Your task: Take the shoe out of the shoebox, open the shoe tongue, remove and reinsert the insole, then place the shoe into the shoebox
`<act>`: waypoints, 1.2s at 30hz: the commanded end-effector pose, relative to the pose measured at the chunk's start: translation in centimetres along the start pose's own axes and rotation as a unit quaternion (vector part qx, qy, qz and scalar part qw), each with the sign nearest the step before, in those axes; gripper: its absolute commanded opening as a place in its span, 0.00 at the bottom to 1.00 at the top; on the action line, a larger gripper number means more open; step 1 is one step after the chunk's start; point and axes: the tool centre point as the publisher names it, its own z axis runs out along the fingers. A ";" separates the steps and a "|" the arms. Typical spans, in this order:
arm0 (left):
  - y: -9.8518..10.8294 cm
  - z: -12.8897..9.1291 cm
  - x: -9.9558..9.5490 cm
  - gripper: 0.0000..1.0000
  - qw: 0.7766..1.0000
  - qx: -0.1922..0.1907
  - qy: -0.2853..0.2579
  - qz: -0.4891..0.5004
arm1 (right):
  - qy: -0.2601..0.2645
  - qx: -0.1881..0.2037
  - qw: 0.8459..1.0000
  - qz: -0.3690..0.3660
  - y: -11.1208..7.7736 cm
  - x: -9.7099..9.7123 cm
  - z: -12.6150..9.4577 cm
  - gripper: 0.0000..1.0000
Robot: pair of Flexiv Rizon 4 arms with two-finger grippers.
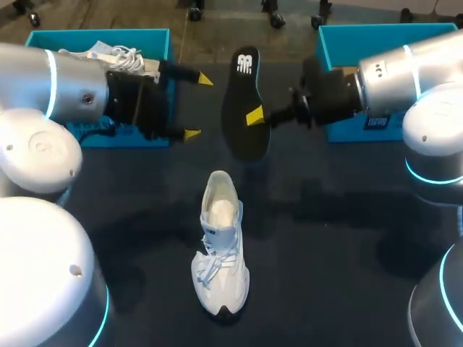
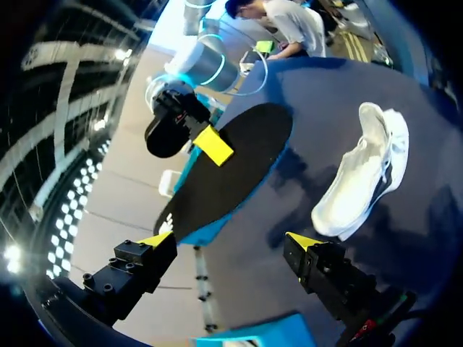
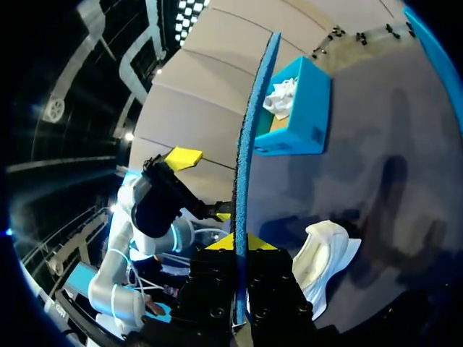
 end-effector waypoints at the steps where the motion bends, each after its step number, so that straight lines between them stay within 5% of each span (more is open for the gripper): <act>1: -0.5 -0.9 1.3 1.00 0.989 -0.040 0.121 -0.074 | 0.029 -0.012 0.999 -0.014 -1.3 -1.6 0.1 0.00; 3: -0.5 -1.3 2.1 1.00 0.985 -0.032 0.138 -0.099 | 0.033 -0.014 0.999 -0.019 -1.7 -1.8 0.2 0.00; 4: -0.3 -1.4 2.5 1.00 0.980 -0.063 0.148 -0.118 | 0.031 -0.016 0.999 -0.021 -1.8 -1.8 0.3 0.00; 5: -0.1 -1.2 3.1 1.00 0.973 -0.118 0.149 -0.127 | 0.033 -0.017 0.999 -0.021 -1.9 -1.8 0.4 0.00; 6: 0.3 -0.6 3.7 1.00 0.956 -0.219 0.141 -0.133 | 0.033 -0.017 0.999 -0.021 -1.9 -1.8 0.4 0.00; 17: 0.4 -0.2 3.8 1.00 0.953 -0.220 0.151 -0.141 | 0.033 -0.017 0.999 -0.021 -1.9 -1.8 0.4 0.00; 22: 1.6 1.2 5.7 1.00 0.931 -0.231 0.210 -0.192 | 0.037 -0.030 0.998 -0.027 -2.0 -3.0 1.6 0.00; 30: 2.7 0.0 9.1 1.00 0.923 -0.180 0.257 -0.223 | 0.066 -0.044 0.996 -0.036 -1.8 -4.3 2.9 0.00; 36: 2.9 -0.2 9.4 1.00 0.924 -0.183 0.261 -0.211 | 0.066 -0.044 0.996 -0.036 -1.8 -4.3 2.9 0.00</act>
